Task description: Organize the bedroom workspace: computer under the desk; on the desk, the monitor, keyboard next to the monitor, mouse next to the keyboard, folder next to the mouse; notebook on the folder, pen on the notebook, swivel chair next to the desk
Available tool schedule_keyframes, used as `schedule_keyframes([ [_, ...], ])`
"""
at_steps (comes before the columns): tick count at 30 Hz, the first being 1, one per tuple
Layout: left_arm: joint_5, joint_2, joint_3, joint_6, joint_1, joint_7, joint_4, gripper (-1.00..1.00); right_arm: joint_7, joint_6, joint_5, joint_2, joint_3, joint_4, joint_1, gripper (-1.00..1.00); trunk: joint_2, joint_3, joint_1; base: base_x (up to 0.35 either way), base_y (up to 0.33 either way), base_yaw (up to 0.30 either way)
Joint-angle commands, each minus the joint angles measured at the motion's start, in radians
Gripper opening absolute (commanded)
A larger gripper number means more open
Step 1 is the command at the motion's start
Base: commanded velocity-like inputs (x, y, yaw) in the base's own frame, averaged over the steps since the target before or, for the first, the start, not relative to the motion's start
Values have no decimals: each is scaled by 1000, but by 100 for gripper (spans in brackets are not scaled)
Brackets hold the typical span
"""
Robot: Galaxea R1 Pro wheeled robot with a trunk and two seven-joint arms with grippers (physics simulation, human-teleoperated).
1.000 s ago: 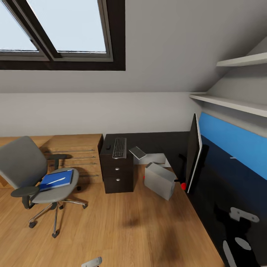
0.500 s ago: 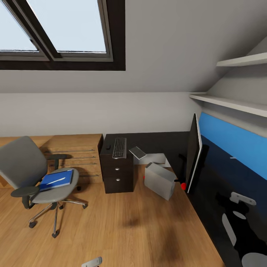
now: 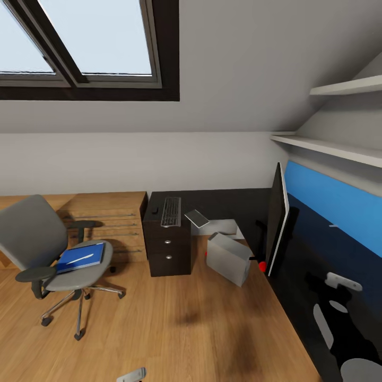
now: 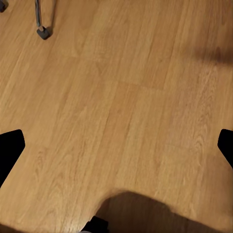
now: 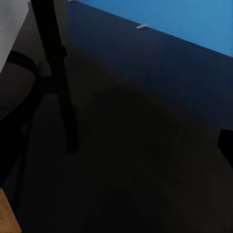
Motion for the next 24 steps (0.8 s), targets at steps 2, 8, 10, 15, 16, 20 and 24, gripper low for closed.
schedule_keyframes([
  [2, 10, 1, -8, -6, -1, 6, 0, 100, -3, -1, -10, 2, 1, -1, -1, 100, -2, -2, 0, 4, 0, 0],
  [8, 7, 1, -13, -6, -1, 6, 0, 100, 0, -5, -9, 11, 0, 1, -1, 100, -2, -2, 0, 157, 0, 0],
  [10, 7, 1, -13, -6, -1, 6, 0, 100, 0, -5, -9, 11, 1, 1, -1, 100, -2, -2, 0, 285, 0, 0],
  [15, 7, 1, -10, -6, -1, 6, 0, 100, -1, -5, -8, 12, 1, 1, -1, 100, -2, -2, 0, 246, 0, 0],
  [16, 7, 1, -10, -6, -1, 6, 0, 100, -1, -5, -8, 12, 1, 1, -1, 100, -2, -2, 0, 291, 0, 0],
  [20, 7, 1, -10, -7, -1, 6, 0, 100, 0, -5, -7, 12, 1, 1, -1, 100, -2, -2, 0, 308, 0, 0],
  [24, 7, 1, -11, -6, -1, 6, 0, 100, 0, -5, -7, 12, 1, 1, -1, 100, -2, -2, 0, 199, 0, 2],
])
